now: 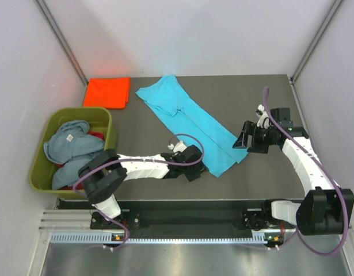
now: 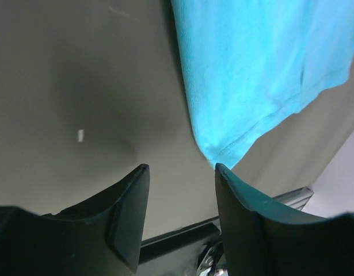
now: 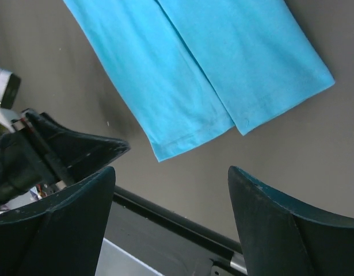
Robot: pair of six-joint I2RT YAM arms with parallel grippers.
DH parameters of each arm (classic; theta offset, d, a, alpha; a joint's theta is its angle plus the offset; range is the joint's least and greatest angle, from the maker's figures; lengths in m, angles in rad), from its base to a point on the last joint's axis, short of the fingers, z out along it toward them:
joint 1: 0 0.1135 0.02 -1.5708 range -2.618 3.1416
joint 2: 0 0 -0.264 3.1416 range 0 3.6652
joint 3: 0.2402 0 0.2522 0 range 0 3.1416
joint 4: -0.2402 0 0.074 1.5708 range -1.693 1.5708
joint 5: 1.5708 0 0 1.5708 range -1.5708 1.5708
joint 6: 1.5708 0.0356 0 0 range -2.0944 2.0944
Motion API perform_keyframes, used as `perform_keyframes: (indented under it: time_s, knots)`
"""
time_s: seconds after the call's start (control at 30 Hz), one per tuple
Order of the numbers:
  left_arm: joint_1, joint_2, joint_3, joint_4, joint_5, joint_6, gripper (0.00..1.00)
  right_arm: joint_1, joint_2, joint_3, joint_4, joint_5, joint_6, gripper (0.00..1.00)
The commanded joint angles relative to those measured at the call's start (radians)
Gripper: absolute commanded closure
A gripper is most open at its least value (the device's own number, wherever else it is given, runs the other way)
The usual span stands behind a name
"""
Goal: Fold and stack the t-shirts
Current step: Fold the tshirt
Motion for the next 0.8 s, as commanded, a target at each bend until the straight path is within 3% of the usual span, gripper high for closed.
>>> perform_keyframes:
  time_s: [0.0,0.4,0.77]
  knots:
    - [-0.032,0.077,0.082,0.085,-0.002,-0.094,0.47,0.008,-0.042,-0.006,-0.026,-0.017,-0.025,0.21]
    - [-0.089,0.193,0.094,0.105,0.045,-0.297,0.51,0.033,-0.056,-0.019,-0.031,-0.004,-0.042,0.20]
    - [-0.078,0.194,0.011,0.175,-0.005,-0.374,0.57,0.048,-0.053,-0.019,-0.035,0.009,-0.056,0.19]
